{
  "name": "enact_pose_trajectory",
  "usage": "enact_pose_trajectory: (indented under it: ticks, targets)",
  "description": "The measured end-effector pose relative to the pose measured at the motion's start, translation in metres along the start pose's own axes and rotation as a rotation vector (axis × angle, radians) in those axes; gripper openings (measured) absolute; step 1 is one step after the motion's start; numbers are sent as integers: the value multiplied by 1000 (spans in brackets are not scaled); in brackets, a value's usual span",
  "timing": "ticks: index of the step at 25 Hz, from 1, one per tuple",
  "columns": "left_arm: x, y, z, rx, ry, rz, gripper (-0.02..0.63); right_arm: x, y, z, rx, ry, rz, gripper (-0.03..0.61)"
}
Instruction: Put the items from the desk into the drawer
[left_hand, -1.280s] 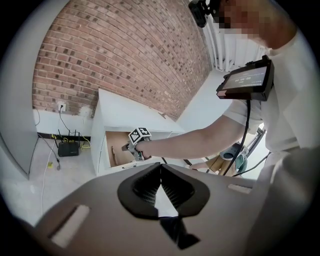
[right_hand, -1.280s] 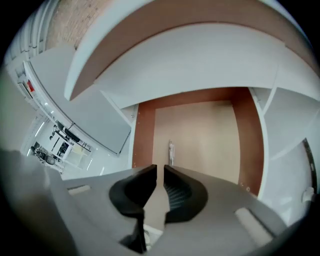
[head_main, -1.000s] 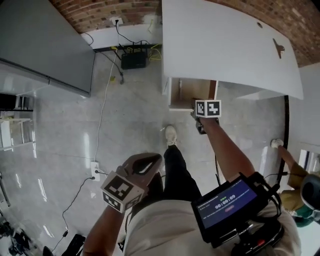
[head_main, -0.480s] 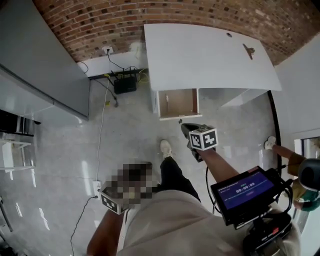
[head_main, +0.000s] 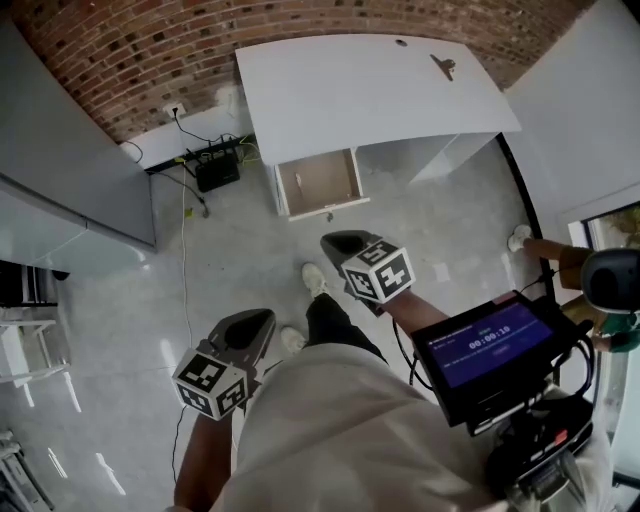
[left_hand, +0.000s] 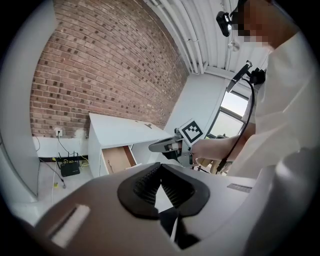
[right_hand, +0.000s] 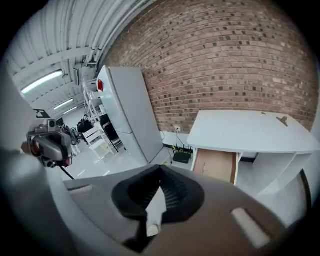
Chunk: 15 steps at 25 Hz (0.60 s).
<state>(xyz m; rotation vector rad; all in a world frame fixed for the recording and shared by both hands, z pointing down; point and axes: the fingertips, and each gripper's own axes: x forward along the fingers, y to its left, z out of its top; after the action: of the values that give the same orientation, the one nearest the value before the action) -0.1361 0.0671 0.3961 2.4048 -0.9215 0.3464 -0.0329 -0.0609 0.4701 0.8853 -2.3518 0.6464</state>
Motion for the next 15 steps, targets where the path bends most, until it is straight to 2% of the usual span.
enact_pose_trajectory:
  ticks: [5, 9, 15]
  targets:
    - [-11, -29, -15, 8, 12, -16, 9, -39, 41, -6, -59, -27, 22, 2]
    - [-10, -20, -12, 6, 14, -22, 9, -37, 53, 1, -108, -26, 35, 3]
    - [-14, -35, -16, 15, 11, -22, 9, -56, 70, -8, -147, -25, 44, 2]
